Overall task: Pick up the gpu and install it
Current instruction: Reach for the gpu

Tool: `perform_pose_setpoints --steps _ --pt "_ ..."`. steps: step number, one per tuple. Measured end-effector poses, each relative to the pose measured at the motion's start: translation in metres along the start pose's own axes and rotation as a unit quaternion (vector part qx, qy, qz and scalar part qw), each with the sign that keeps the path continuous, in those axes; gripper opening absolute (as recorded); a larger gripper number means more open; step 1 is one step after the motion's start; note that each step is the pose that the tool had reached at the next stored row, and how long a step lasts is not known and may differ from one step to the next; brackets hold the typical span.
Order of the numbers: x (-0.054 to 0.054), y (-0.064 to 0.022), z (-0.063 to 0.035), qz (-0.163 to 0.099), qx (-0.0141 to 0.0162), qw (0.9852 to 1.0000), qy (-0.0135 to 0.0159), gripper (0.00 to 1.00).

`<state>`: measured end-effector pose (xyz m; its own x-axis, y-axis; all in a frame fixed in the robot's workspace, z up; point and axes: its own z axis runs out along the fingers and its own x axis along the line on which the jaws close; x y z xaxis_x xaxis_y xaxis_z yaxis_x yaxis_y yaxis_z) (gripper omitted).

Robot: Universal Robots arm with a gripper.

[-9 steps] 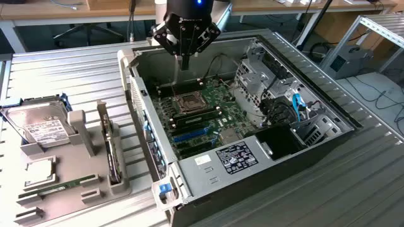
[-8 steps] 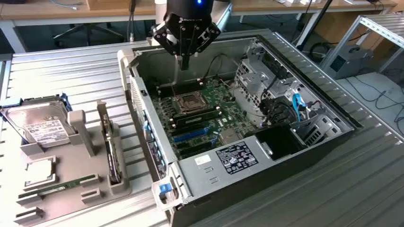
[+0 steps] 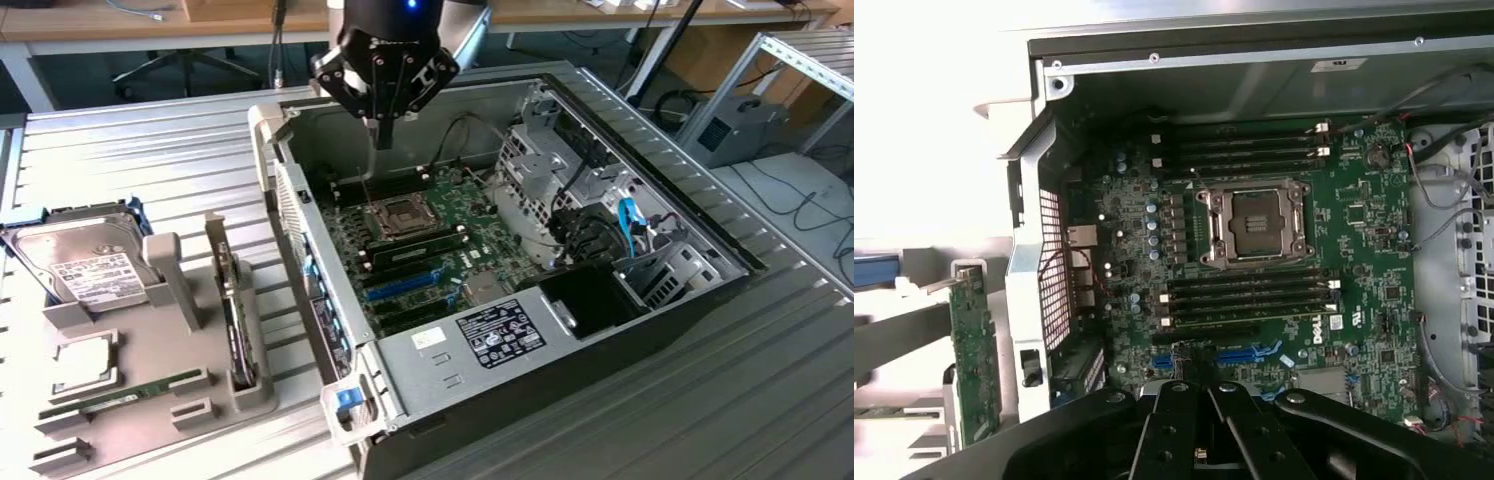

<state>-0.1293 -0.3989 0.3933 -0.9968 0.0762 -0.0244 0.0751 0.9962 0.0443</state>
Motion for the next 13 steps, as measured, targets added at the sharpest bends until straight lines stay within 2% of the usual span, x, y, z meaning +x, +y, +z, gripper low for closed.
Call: perform_pose_setpoints --steps 13 --pt "0.0058 -0.0004 -0.0002 0.0 0.0 1.0 0.0 0.11"
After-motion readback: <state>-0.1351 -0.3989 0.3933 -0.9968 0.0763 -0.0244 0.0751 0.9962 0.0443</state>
